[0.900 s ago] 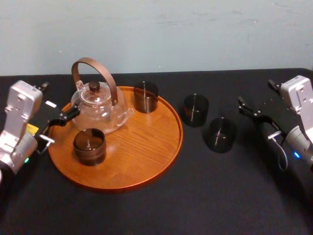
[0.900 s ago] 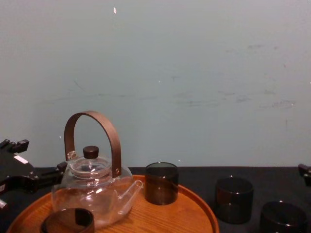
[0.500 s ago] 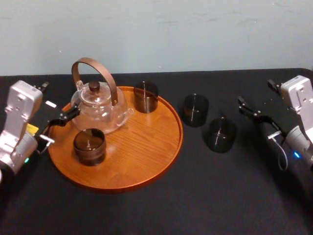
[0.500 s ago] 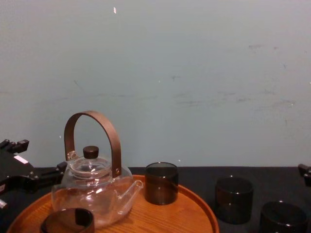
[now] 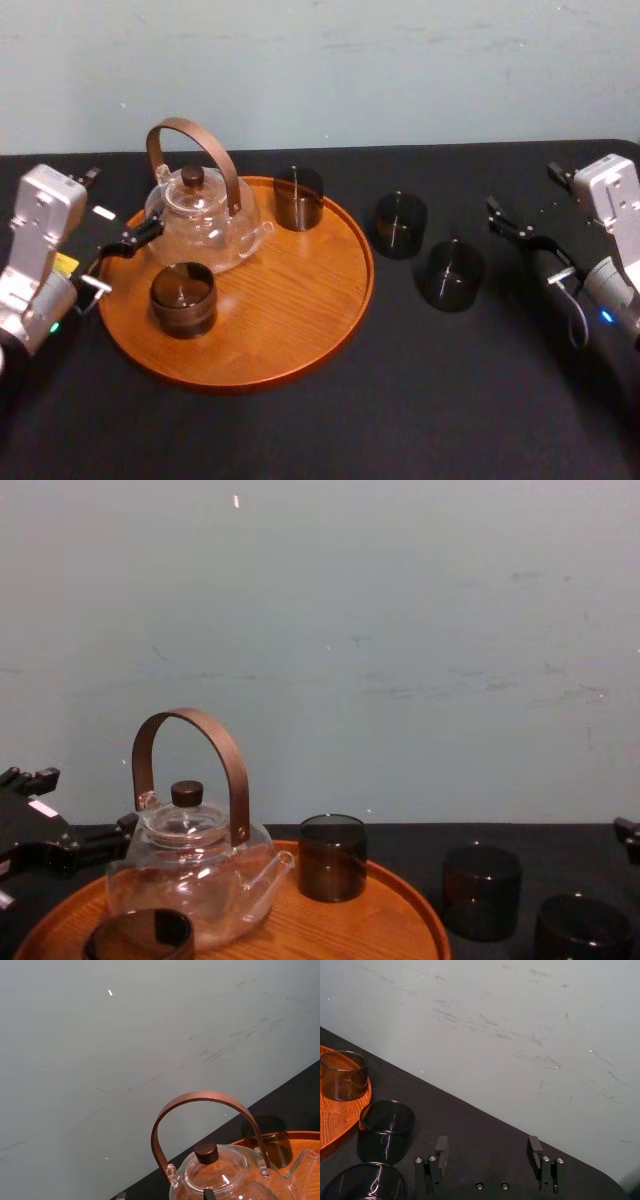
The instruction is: Pick up the glass from the table and place it on the tray.
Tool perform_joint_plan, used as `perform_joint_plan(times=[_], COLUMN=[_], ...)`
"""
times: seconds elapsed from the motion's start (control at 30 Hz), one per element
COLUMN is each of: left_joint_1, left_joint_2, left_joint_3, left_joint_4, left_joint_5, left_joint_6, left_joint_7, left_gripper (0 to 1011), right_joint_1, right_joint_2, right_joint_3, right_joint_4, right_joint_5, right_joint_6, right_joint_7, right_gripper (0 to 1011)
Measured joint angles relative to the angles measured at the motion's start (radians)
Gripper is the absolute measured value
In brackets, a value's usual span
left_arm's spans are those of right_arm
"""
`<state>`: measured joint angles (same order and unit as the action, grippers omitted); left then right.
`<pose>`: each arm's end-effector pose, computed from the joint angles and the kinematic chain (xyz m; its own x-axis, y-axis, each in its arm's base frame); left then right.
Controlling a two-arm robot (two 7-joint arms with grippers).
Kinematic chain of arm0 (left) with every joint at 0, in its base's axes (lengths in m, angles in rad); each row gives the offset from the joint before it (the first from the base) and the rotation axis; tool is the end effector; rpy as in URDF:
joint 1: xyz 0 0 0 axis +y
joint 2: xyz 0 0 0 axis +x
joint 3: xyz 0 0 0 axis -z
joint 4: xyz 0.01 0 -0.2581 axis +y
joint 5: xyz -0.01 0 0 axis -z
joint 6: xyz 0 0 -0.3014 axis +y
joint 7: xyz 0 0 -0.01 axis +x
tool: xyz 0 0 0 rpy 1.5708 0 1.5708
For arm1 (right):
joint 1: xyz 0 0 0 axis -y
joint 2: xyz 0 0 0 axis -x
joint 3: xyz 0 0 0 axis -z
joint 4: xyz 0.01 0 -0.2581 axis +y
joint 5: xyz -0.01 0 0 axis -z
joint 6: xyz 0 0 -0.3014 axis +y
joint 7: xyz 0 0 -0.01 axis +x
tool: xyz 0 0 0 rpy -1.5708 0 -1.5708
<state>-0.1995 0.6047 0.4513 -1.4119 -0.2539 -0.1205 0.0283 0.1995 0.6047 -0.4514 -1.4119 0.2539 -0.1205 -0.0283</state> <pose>0.3459 0.0665 -0.2751 0.2922 0.8803 0.3738 -0.9553 0.2872 0.0703 0.3459 -0.0665 -0.2752 0.2922 -0.8803 0.3738 0.9553 0.2873 -0.0704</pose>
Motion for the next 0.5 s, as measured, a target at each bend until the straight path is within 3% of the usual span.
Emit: perform_joint_plan(times=[0.5], left_joint_1=[0.0], left_joint_2=[0.0], left_joint_3=[0.0], left_joint_4=[0.0], left_joint_5=[0.0], left_joint_6=[0.0], left_joint_7=[0.0], left_gripper=[1001], right_joint_1=[0.0], right_joint_2=[0.0], right_joint_3=[0.0], right_joint_4=[0.0], right_joint_5=[0.0], right_joint_6=[0.0], right_joint_7=[0.0], right_gripper=[1002])
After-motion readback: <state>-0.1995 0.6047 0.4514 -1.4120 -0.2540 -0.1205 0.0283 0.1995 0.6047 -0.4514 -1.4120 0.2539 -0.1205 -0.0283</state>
